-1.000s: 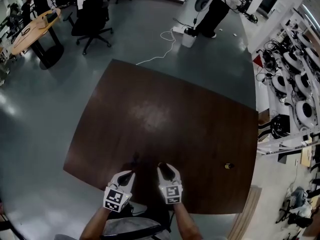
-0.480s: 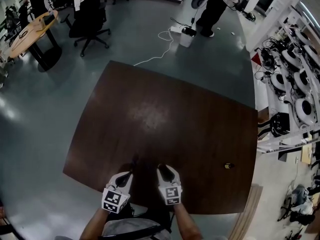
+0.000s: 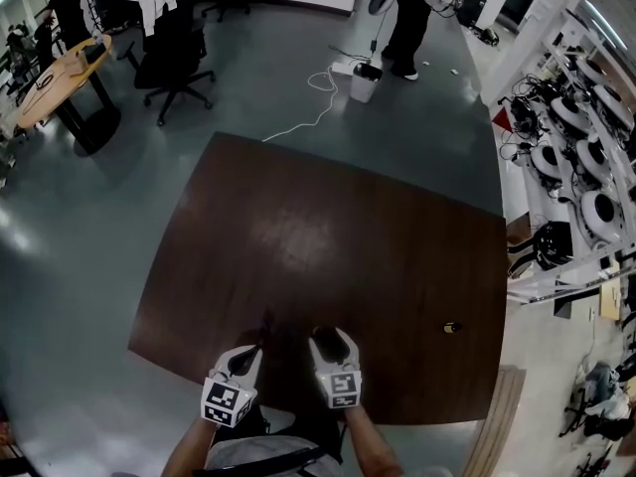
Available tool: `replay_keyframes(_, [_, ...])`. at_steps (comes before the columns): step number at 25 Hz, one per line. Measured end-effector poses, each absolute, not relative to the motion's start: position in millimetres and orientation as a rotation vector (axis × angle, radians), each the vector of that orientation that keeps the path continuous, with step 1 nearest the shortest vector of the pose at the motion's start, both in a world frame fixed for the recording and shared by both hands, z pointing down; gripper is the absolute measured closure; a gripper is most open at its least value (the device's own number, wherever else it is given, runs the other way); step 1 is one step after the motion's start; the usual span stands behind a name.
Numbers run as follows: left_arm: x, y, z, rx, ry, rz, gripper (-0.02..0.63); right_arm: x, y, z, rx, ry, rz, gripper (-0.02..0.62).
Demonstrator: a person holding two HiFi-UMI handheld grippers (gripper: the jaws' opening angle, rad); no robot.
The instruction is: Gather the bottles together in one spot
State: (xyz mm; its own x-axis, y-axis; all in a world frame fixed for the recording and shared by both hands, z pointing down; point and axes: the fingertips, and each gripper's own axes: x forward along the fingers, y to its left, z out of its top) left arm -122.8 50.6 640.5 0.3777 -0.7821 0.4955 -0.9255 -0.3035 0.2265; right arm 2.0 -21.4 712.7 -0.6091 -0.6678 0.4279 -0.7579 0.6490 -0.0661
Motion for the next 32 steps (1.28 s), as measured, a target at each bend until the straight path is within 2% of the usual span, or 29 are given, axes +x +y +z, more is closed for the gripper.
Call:
replay_keyframes(3, [-119.1,50.6,635.4,2.191,-1.463,0.401,0.606,7.0,-20.6,707.3,1.166,-2.502,0.341,0.354])
replay_keyframes(5, [-117.4,50.3,628.7,2.213,-1.449,0.400,0.606,8.9,-18.9,699.7,1.197,-2.495,0.334,0.386])
replay_keyframes(8, [-110.7,50.5,615.3,2.247,-1.415,0.401,0.606,12.9,-13.3,684.5,1.234,-2.481,0.335,0.402])
replay_keyframes(14, [-84.6,45.8,596.6,2.364,-1.295,0.394,0.606,36.7,-0.2,659.5,1.385,-2.439,0.322,0.554])
replay_keyframes(17, [-62.2,43.0,591.3,2.418,-1.233,0.392,0.606,61.3,5.9,653.5,1.475,-2.405,0.348,0.584])
replay_keyframes(32, [49.0,34.8,571.9,2.626,-0.915,0.405,0.606,188.6,47.0,648.3,1.891,-2.133,0.444,0.594])
